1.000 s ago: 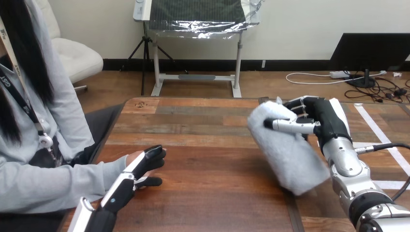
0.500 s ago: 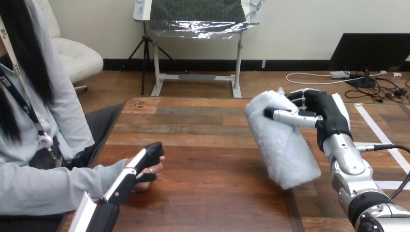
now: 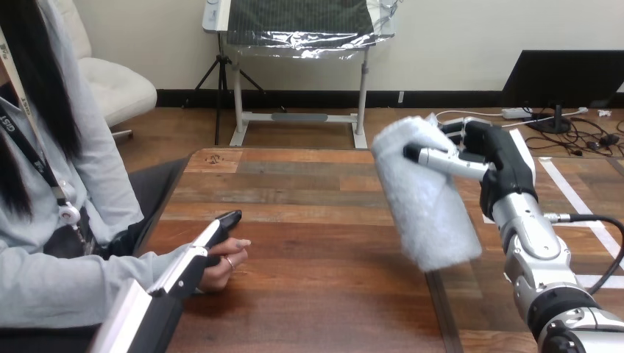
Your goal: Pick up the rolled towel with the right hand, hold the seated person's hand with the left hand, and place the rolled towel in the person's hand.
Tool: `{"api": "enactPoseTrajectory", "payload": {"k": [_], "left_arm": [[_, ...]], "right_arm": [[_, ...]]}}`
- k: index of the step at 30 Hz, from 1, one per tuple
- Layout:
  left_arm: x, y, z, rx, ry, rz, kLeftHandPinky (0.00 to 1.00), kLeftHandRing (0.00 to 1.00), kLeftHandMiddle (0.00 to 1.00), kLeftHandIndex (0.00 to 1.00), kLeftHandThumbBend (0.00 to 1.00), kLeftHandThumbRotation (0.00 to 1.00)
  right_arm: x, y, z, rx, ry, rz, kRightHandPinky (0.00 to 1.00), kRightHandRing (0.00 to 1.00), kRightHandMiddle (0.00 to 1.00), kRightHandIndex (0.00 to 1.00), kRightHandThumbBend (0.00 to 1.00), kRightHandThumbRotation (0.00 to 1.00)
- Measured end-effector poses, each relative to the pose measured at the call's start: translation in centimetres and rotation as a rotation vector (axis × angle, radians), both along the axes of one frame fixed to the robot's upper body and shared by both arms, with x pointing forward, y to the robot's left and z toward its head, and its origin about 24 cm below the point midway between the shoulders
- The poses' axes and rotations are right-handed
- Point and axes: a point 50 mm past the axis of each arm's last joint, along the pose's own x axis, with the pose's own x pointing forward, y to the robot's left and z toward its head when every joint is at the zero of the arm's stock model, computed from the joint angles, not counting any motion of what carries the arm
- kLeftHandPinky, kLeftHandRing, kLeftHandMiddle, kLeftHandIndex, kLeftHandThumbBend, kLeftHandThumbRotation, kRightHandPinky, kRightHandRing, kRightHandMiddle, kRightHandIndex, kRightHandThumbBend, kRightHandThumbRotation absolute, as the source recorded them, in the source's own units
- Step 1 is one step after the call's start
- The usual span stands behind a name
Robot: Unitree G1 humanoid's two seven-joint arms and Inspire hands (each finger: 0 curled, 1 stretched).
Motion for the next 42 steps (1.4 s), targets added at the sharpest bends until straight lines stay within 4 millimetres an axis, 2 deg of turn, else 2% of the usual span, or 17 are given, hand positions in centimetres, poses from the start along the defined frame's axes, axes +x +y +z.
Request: {"api": "enactPoseTrajectory", "payload": {"k": [18, 24, 30, 42], "left_arm": [[1.1, 1.5, 1.7, 0.244, 0.014, 0.06, 0.83, 0.92, 0.95, 0.95, 1.0, 0.44], [1.4, 2.3, 2.2, 0.324, 0.031, 0.069, 0.86, 0.93, 0.94, 0.95, 1.0, 0.47], [1.8, 3.2, 2.8, 0.405, 0.055, 0.08, 0.87, 0.93, 0.93, 0.93, 1.0, 0.45], [2.9, 5.0, 4.2, 0.545, 0.098, 0.113, 0.84, 0.91, 0.91, 0.92, 1.0, 0.42]], "right_arm": [[0.6, 1.1, 1.4, 0.089, -0.088, 0.016, 0.28, 0.34, 0.42, 0.42, 0.79, 0.0], [0.6, 1.4, 1.7, 0.114, -0.113, 0.034, 0.29, 0.34, 0.43, 0.41, 0.78, 0.0], [0.7, 1.9, 2.0, 0.133, -0.137, 0.043, 0.29, 0.35, 0.43, 0.41, 0.77, 0.0], [0.9, 2.2, 2.7, 0.14, -0.175, 0.053, 0.29, 0.35, 0.43, 0.41, 0.78, 0.0]]}}
